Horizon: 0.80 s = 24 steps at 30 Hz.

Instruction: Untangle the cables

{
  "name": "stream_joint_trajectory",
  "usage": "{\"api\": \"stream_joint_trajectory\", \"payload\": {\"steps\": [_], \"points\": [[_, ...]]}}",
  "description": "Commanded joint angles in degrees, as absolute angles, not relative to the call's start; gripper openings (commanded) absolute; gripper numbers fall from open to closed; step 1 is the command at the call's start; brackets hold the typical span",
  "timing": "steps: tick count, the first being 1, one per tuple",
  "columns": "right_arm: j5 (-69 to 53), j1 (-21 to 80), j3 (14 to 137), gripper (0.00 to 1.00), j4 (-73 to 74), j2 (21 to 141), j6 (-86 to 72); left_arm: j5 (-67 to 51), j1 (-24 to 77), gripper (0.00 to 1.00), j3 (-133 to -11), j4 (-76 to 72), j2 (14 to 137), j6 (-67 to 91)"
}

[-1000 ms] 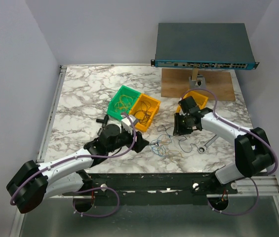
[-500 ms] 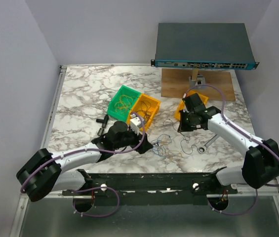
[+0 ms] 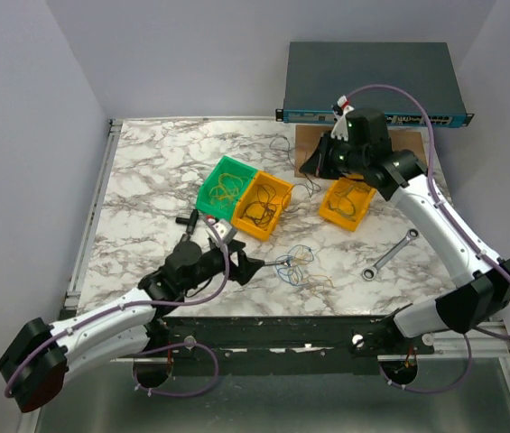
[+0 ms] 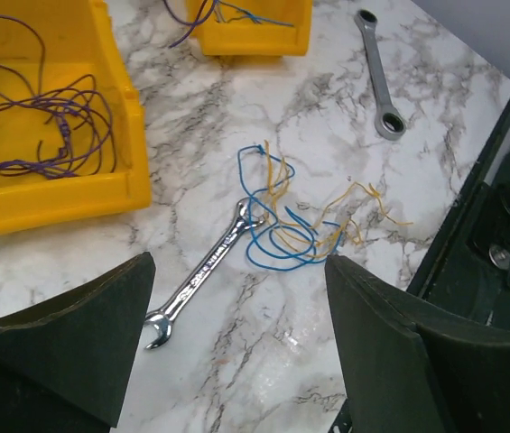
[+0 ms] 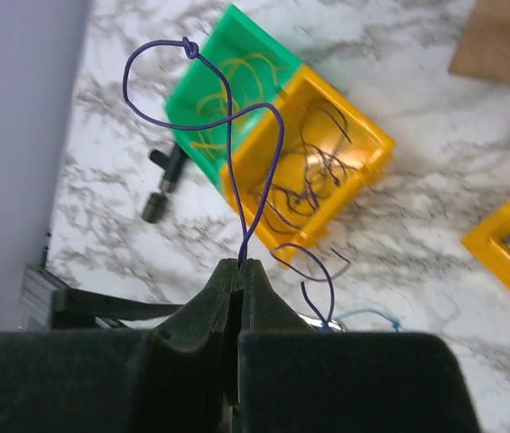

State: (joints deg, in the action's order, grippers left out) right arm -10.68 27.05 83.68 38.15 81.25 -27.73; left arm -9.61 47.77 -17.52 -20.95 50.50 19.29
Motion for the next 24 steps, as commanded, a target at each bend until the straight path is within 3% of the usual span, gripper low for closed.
{"api": "stream_joint_trajectory", "payload": {"steps": [1, 5, 16, 24], "points": [[-14.63, 27.60, 92.51, 0.01, 35.43, 85.28, -29.89, -0.58, 47.90, 0.80, -12.56, -24.13, 42.05, 17.97], [-17.99, 28.19, 94.47, 0.01, 28.95, 88.15, -31.89, 3.31, 47.90, 0.82, -10.99, -24.03, 38.52, 17.36], [-17.81, 30.74, 85.24, 0.01, 8.30, 93.71, -35.29, 4.34, 47.93, 0.82, -12.93, -24.20, 39.49, 14.44], [-11.91, 30.93, 65.61, 0.01, -14.36, 95.60, -39.84, 5.52, 47.97, 0.82, -12.90, -23.56, 39.56, 13.82]]}}
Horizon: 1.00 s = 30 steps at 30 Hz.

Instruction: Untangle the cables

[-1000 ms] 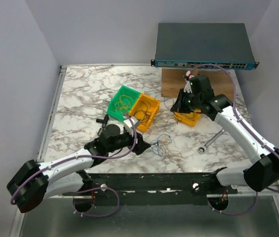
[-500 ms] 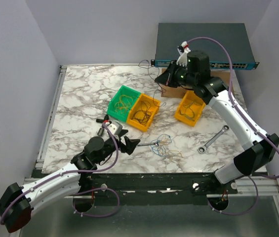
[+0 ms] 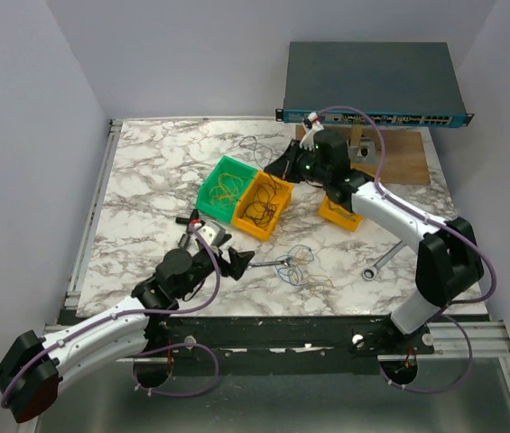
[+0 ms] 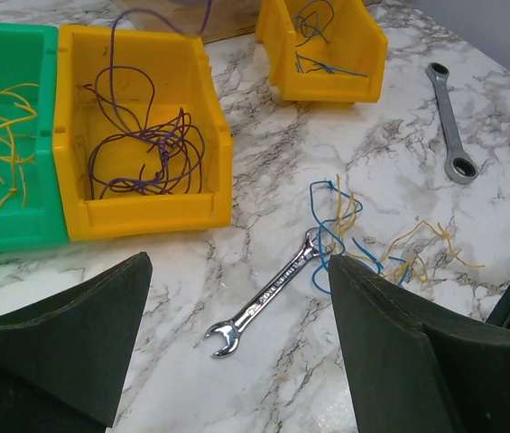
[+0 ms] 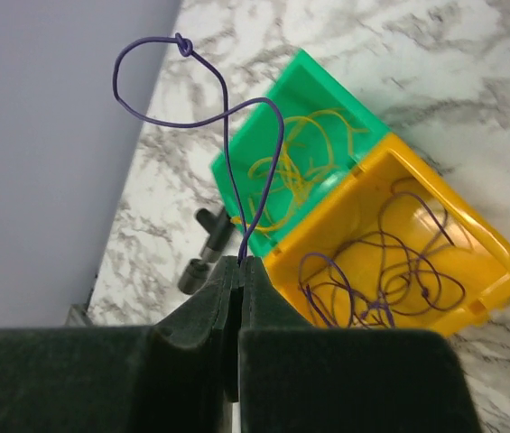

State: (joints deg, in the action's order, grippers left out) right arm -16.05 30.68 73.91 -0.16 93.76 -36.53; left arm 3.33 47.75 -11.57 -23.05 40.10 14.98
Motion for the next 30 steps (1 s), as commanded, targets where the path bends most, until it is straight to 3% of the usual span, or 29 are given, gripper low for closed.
{"api": "stream_joint_trajectory", "payload": {"steps": [1, 5, 11, 19, 26, 30], "points": [[-11.09, 30.99, 64.01, 0.01, -15.99, 96.17, -40.59, 5.92, 47.90, 0.82, -12.84, -23.47, 39.29, 13.85], [-5.47, 33.73, 60.10, 0.01, -17.40, 98.85, -40.86, 6.79, 47.91, 0.82, -12.40, -23.47, 38.49, 13.80], [12.68, 40.82, 61.78, 0.01, -6.42, 100.86, -41.73, 7.25, 47.90, 0.82, -12.98, -23.10, 39.66, 14.02], [32.51, 47.80, 76.26, 0.01, 19.92, 109.69, -53.92, 9.81, 47.90, 0.82, -13.63, -20.72, 39.55, 15.00], [36.88, 48.11, 90.29, 0.00, 33.10, 123.19, -57.69, 11.47, 47.81, 0.82, -12.57, -19.97, 37.31, 16.12], [34.85, 48.09, 91.01, 0.01, 32.41, 125.38, -56.67, 10.56, 47.82, 0.83, -13.04, -19.65, 38.08, 16.65]]}}
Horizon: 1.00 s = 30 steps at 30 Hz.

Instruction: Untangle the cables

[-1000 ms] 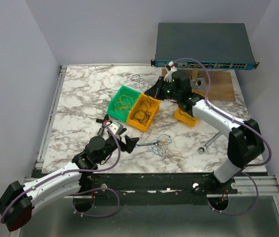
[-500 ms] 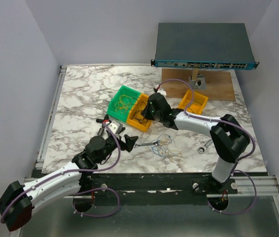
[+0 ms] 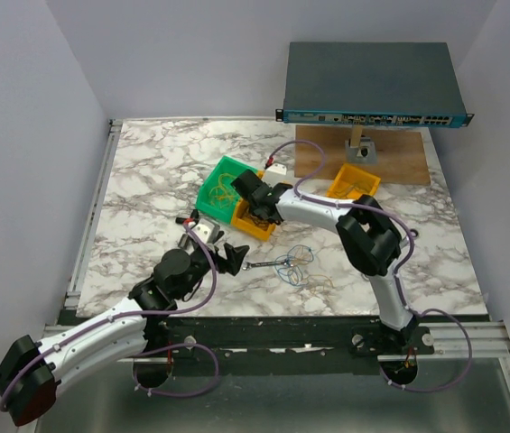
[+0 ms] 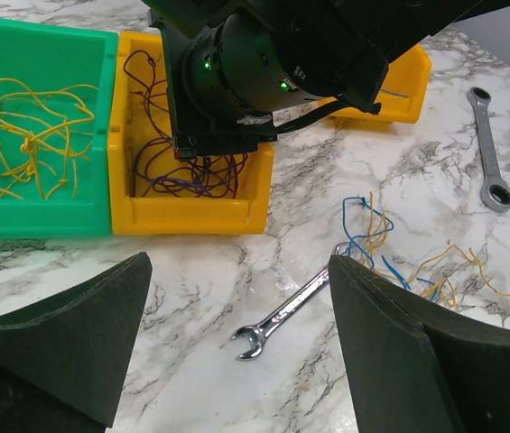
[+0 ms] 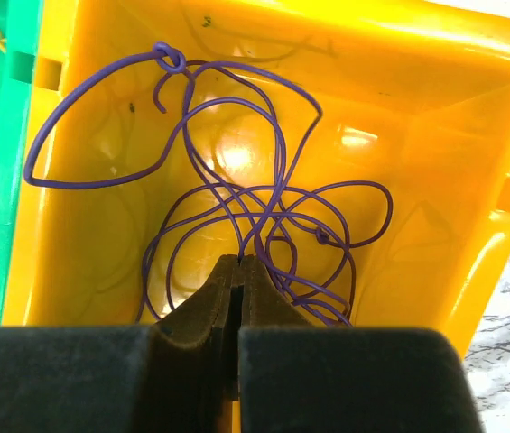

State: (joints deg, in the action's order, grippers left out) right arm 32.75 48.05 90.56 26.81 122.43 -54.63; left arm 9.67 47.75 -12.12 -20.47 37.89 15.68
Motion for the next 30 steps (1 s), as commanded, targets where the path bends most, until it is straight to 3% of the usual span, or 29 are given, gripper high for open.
{"api": "stream_joint_trajectory", "payload": {"steps": [1, 3, 6, 9, 11, 20, 25, 28, 30], "points": [[33.94, 48.08, 90.80, 0.01, 31.70, 124.96, -56.10, 10.39, 47.82, 0.83, -13.30, -19.47, 38.36, 16.70], [33.72, 48.10, 91.04, 0.01, 31.81, 123.25, -55.45, 10.33, 47.81, 0.83, -13.61, -19.36, 39.13, 16.70], [33.34, 48.10, 91.38, 0.09, 31.56, 119.59, -52.42, 9.82, 47.85, 0.83, -13.63, -19.34, 39.33, 16.70], [32.02, 48.09, 91.94, 0.34, 31.52, 115.76, -49.08, 9.11, 47.81, 0.84, -13.61, -19.42, 39.54, 16.70], [31.08, 48.12, 92.03, 0.42, 31.38, 112.83, -47.75, 8.58, 47.82, 0.84, -13.78, -19.66, 39.96, 16.70], [27.28, 48.15, 86.42, 0.56, 30.19, 101.25, -43.43, 3.41, 47.82, 0.85, -14.92, -21.18, 44.50, 15.94], [22.20, 48.12, 72.44, 0.65, 24.83, 89.16, -35.98, -5.43, 47.89, 0.86, -19.80, -21.12, 54.52, 14.97], [20.59, 47.92, 62.75, 0.66, 23.60, 80.92, -33.05, -13.00, 47.90, 0.74, -25.21, -18.38, 63.38, 15.54], [20.43, 47.43, 57.42, 0.65, 24.35, 76.63, -32.49, -16.22, 48.13, 0.72, -27.73, -18.04, 68.17, 17.67]]}}
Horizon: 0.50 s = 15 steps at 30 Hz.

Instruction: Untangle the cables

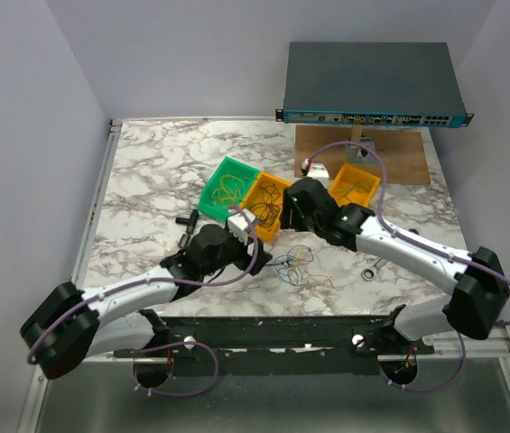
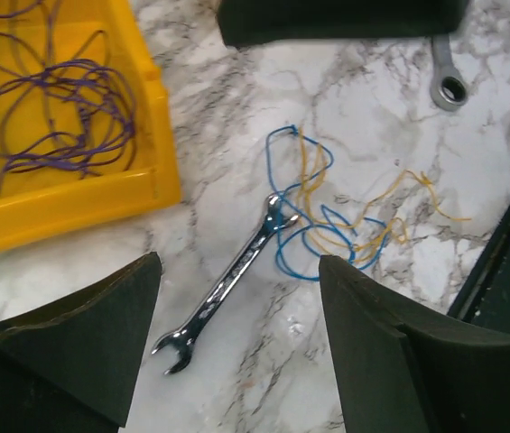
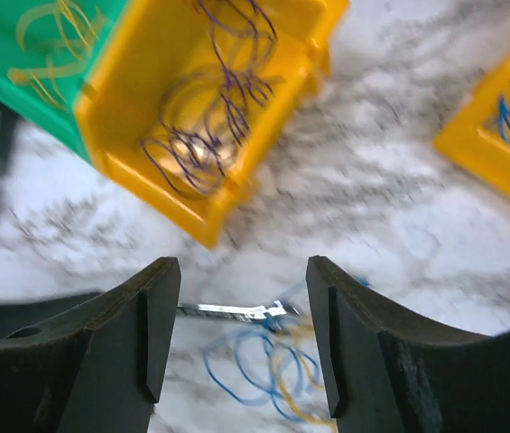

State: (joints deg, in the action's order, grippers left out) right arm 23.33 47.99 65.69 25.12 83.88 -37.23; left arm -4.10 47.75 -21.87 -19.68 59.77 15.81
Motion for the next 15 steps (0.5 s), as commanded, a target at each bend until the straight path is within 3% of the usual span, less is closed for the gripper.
{"api": "stream_joint_trajectory", "payload": {"steps": [1, 10, 15], "points": [[20.27, 47.04, 54.72, 0.65, 24.88, 74.54, -32.29, -17.36, 48.30, 0.72, -28.69, -18.29, 70.22, 19.11], [10.05, 44.12, 39.37, 0.63, 18.85, 65.25, -32.85, -22.02, 48.60, 0.71, -35.06, -15.79, 82.03, 22.02], [8.77, 43.99, 40.23, 0.66, 14.95, 69.72, -34.99, -23.72, 48.61, 0.57, -36.24, -15.85, 83.68, 21.62]]}}
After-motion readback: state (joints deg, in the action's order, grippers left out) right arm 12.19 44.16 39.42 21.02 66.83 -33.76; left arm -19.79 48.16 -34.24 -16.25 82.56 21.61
